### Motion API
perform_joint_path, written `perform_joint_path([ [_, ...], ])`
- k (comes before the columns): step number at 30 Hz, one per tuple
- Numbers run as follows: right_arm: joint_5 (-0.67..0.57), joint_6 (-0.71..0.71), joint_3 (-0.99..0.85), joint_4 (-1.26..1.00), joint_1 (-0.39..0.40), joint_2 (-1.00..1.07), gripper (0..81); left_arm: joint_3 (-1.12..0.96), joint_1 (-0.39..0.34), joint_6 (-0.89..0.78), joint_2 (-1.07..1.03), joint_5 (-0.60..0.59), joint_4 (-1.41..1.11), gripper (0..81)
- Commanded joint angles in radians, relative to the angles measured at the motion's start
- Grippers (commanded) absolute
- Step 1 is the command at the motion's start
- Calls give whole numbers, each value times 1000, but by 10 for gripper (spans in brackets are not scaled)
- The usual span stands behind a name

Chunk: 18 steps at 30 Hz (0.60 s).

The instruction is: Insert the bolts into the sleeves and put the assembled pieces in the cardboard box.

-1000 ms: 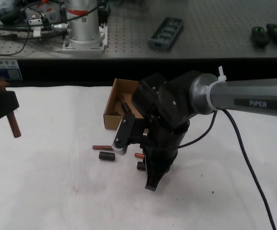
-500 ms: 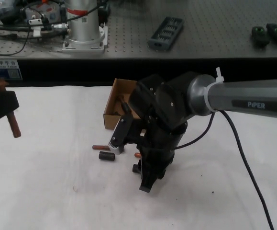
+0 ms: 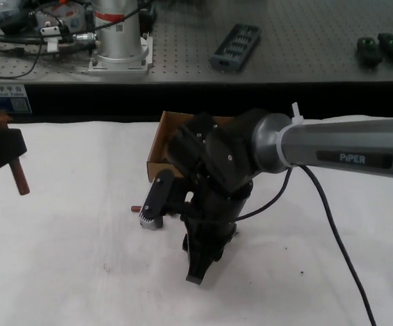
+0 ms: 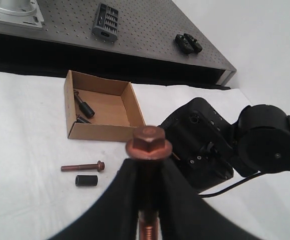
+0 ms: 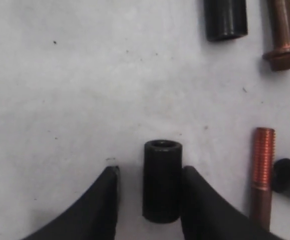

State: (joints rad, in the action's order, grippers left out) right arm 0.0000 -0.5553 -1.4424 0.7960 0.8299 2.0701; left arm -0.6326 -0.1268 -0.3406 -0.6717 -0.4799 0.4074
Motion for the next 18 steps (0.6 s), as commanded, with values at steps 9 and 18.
perform_joint_path([
  [9,-8,18,-8,1,9,8,77,-5,4,10,8,5,-20,6],
  [18,-177,273,7,-18,-23,-100,45,90,4,-18,5,-55,-245,6],
])
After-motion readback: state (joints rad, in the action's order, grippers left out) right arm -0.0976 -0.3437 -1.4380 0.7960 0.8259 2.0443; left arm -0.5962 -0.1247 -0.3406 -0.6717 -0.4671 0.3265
